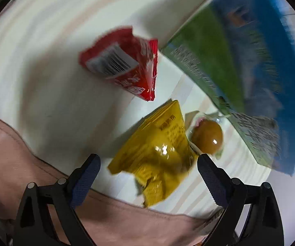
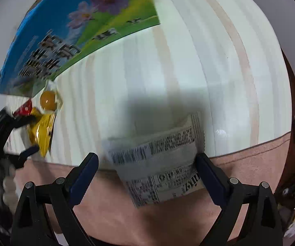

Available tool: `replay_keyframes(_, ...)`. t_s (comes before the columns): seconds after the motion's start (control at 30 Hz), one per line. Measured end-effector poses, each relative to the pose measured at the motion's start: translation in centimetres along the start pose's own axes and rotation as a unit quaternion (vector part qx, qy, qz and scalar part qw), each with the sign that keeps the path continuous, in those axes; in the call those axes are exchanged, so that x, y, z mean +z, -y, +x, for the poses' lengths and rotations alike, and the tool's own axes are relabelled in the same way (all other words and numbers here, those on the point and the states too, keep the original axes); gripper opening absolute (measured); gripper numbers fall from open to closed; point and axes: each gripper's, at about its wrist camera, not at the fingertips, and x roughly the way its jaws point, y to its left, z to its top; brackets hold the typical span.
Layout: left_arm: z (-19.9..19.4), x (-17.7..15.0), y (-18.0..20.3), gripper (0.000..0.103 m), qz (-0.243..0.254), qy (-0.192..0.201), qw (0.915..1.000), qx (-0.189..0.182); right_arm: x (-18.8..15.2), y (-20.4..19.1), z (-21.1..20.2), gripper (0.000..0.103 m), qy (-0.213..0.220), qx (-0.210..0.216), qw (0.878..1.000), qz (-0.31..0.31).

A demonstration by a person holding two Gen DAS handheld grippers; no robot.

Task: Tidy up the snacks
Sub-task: 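Grasp the yellow Haidilao bag with the left tool while the right tool grasps the white Nizi pack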

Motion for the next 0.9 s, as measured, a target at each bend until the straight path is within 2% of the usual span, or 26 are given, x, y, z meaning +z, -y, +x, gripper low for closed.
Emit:
replay_keyframes(0.1, 0.5, 0.2, 0.5, 0.097, 0.001, 0.008, 0.9999, 0.008, -0.7, 1.1, -0.7, 0.098, 0.001, 0.019, 0.999, 0.03)
replay_keyframes(0.23, 0.2, -1.1, 1.5, 0.084, 0.071, 0.023, 0.9967, 0.032, -2.1, 3.8, -1.5, 0.098, -0.003, 0.051, 0.994, 0.1)
replay_keyframes(0.4, -0.3, -4.1, 0.1, 0.084, 0.146, 0.024, 0.9862, 0.075, -3.3, 7.1, -1.3, 0.098, -0.005, 0.12, 0.968, 0.22)
replay_keyframes(0.5, -0.4, -6.1, -0.9, 0.084, 0.193, 0.02, 0.9759, 0.101, -3.1, 7.3, -0.2, 0.098, -0.016, 0.139, 0.957, 0.254)
replay_keyframes(0.6, -0.5, -7.5, -1.7, 0.084, 0.212, 0.02, 0.9708, 0.111, -2.6, 7.2, 1.3, 0.098, -0.033, 0.136, 0.952, 0.272)
replay_keyframes(0.67, -0.5, -8.1, -2.2, 0.084, 0.215, 0.021, 0.9697, 0.114, -2.1, 6.6, 1.8, 0.098, -0.034, 0.112, 0.958, 0.26)
replay_keyframes(0.73, -0.7, -8.4, -2.8, 0.084, 0.21, 0.022, 0.9711, 0.11, -1.4, 5.3, 1.9, 0.093, -0.031, 0.085, 0.972, 0.218)
replay_keyframes(0.8, -1.0, -9.2, -3.9, 0.084, 0.201, 0.026, 0.9739, 0.103, -0.8, 2.9, 2.0, 0.088, -0.036, 0.044, 0.99, 0.13)
replay_keyframes(0.9, -1.9, -9.5, -5.0, 0.084, 0.189, 0.026, 0.9773, 0.092, -0.5, -0.3, 1.7, 0.074, -0.043, -0.002, 0.999, -0.001)
